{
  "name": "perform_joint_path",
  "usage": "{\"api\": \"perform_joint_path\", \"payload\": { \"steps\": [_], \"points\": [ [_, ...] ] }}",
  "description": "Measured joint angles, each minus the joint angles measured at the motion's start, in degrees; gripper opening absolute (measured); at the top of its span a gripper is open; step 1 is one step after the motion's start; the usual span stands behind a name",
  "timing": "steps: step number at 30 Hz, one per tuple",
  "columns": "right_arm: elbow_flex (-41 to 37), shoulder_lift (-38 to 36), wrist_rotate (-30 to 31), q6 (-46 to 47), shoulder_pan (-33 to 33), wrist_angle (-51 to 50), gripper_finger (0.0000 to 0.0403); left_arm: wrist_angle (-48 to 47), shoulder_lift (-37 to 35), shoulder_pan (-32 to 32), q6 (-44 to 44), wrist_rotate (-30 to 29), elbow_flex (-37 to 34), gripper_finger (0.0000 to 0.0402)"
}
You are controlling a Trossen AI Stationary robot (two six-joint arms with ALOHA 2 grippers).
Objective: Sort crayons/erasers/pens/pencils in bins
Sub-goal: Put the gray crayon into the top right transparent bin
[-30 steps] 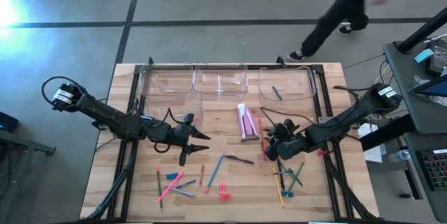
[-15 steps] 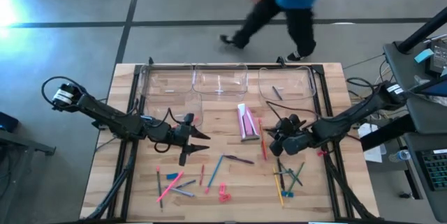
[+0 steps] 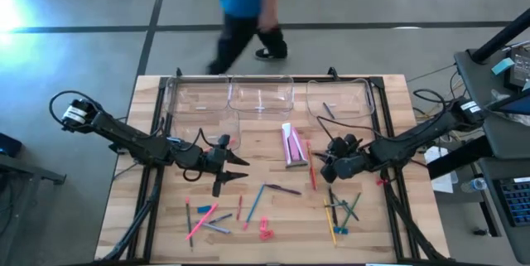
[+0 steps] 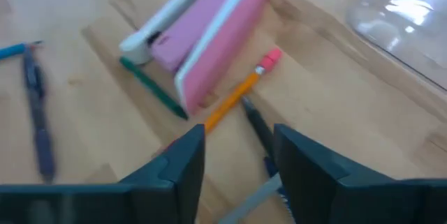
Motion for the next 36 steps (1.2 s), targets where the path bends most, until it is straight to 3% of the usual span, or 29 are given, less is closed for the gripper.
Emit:
{"api": "perform_joint_path", "payload": {
  "steps": [7,18,36],
  "points": [
    [0.72,-0.02,-0.65,3.85,-4.04,-2.59,0.021,-0.02,0.02,0.0,0.0,0.0,0.0,0.0141],
    [0.68,0.0,-5.42,11.13,-6.81,-8.49,0.0197,-0.04,0.02,0.0,0.0,0.0,0.0,0.0141],
    [-4.78,0.04,-4.92,13.35,-6.75,-2.29,0.0194,-0.06,0.02,0.0,0.0,0.0,0.0,0.0141]
  ]
}}
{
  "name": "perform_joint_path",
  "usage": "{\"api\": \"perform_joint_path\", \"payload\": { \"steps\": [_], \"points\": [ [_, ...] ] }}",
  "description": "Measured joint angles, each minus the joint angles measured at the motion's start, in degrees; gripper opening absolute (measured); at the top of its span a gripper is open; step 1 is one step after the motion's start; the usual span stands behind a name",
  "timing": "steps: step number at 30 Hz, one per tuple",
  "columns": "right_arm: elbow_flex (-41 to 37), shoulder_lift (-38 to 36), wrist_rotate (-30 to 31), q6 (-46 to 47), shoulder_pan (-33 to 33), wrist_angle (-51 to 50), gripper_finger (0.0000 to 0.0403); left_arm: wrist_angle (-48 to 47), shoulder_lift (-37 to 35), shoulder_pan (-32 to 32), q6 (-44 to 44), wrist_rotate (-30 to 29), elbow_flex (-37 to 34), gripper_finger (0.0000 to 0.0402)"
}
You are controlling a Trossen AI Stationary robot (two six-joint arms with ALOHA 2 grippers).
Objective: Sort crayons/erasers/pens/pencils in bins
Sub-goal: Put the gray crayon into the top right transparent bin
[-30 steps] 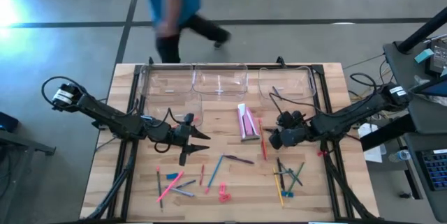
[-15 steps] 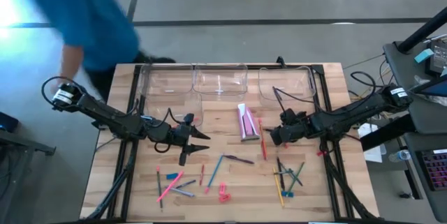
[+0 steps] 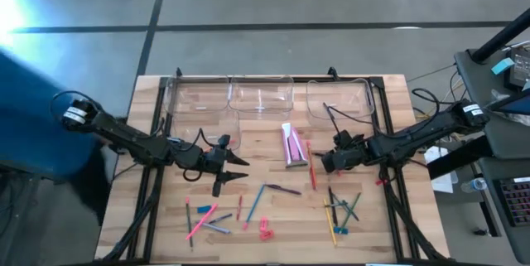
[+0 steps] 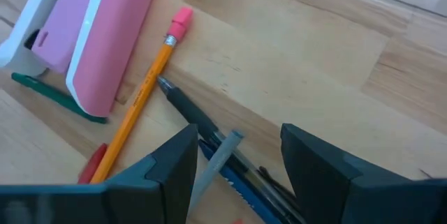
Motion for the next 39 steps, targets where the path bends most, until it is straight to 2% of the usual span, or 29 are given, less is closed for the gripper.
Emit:
{"api": "perform_joint_path", "payload": {
  "steps": [14,25,29,39],
  "points": [
    [-0.38,8.14,-0.2,0.04,0.0,4.5,0.0194,-0.51,0.0,-0.02,0.0,0.0,-0.02,0.0141],
    [-0.38,7.78,-0.45,0.48,0.0,4.7,0.0188,-0.49,0.01,-0.02,0.0,0.0,-0.04,0.0141],
    [-0.38,7.78,-0.46,0.5,0.0,4.74,0.0161,-0.49,0.0,-0.02,0.0,0.0,-0.04,0.0141],
    [-0.38,7.76,-0.46,0.5,0.0,5.05,0.0057,-0.47,0.0,-0.02,0.0,0.0,-0.04,0.0141]
  ]
}}
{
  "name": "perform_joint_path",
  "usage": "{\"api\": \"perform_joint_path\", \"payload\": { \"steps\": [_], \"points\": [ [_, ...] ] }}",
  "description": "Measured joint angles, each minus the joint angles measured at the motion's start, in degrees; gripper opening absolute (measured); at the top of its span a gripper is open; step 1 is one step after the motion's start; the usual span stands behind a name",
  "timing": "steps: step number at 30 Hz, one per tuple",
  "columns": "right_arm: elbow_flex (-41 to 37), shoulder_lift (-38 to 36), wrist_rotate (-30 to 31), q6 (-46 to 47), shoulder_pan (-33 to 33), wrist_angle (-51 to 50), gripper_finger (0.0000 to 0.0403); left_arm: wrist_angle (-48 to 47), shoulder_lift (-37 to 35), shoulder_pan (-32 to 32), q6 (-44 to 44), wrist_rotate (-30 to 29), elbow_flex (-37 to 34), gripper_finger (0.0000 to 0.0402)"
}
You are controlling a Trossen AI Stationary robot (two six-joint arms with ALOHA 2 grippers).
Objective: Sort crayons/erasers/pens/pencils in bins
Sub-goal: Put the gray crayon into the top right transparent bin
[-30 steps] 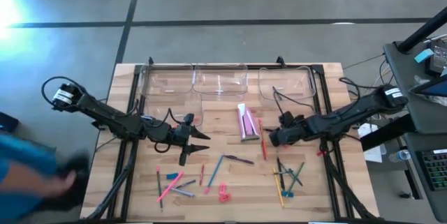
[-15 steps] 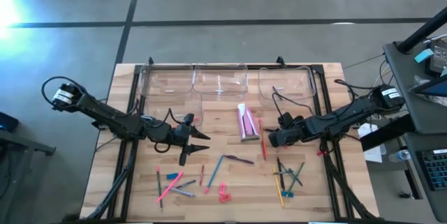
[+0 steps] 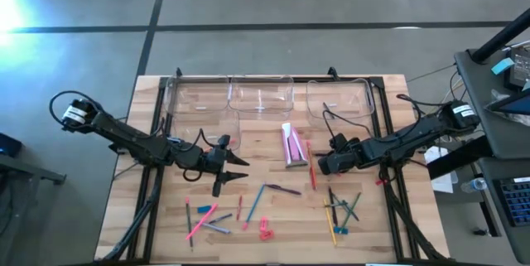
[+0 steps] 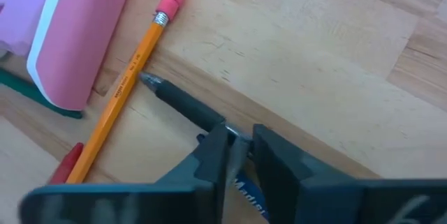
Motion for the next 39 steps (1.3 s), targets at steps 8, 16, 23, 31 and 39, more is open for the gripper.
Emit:
{"api": "perform_joint_path", "payload": {
  "steps": [8,16,23,31,39],
  "points": [
    [1.3,-1.21,-0.48,-0.46,0.0,0.06,0.0018,-0.02,0.01,0.0,0.0,0.0,-0.02,0.0141],
    [5.66,-7.03,1.54,-6.95,-0.12,0.37,0.0022,0.01,0.01,0.0,-0.01,0.0,-0.02,0.0141],
    [9.61,-14.84,16.18,-18.95,-5.05,0.64,0.0022,0.0,0.02,0.0,-0.02,0.0,-0.02,0.0141],
    [10.45,-19.95,17.54,-34.19,-24.97,0.95,0.0022,0.0,0.02,0.0,-0.02,0.0,-0.02,0.0141],
    [10.16,-17.23,4.08,-41.69,-43.77,1.29,0.0023,0.0,0.02,0.02,-0.02,0.0,-0.02,0.0141]
  ]
}}
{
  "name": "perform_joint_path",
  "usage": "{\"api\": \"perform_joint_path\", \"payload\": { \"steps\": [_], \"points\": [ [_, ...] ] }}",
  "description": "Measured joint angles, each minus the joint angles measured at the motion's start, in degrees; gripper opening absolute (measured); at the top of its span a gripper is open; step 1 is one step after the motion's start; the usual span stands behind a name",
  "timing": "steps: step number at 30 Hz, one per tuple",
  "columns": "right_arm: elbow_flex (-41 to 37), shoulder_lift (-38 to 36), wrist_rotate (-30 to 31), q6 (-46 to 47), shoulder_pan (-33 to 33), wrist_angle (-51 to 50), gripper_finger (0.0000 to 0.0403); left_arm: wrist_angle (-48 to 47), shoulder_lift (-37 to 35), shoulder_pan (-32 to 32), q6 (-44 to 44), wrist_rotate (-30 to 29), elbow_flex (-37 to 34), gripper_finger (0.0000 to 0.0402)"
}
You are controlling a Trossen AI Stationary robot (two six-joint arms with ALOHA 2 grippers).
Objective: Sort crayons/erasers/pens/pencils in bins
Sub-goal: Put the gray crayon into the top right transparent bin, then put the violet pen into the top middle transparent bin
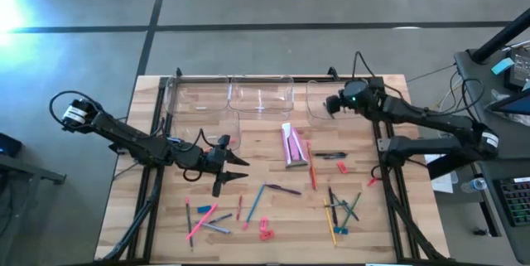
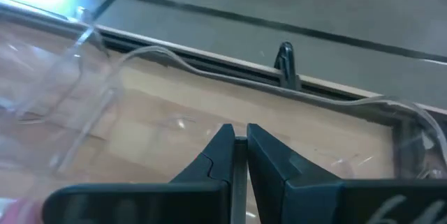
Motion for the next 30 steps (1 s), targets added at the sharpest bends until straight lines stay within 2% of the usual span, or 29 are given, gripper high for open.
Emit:
{"api": "perform_joint_path", "payload": {
  "steps": [5,12,17,23,30],
  "points": [
    [0.04,0.79,-1.8,-1.5,-1.64,0.19,0.0044,0.0,0.0,-0.02,0.02,0.0,0.0,0.0141],
    [1.41,0.64,-7.92,-2.5,-1.6,-1.11,0.0123,-0.08,0.0,-0.02,-0.03,0.0,-0.2,0.0141],
    [3.09,-0.73,-18.0,-6.35,1.54,-0.24,0.0164,-0.07,0.0,-0.02,-0.09,0.0,-0.22,0.0141],
    [3.13,-2.17,-18.84,-6.09,16.82,1.15,0.0164,-0.13,0.21,-0.02,0.06,0.0,-0.31,0.0141],
    [3.13,1.1,-7.87,-3.17,39.64,4.39,0.0144,-0.48,3.33,-0.02,-0.04,0.07,-0.31,0.0141]
  ]
}}
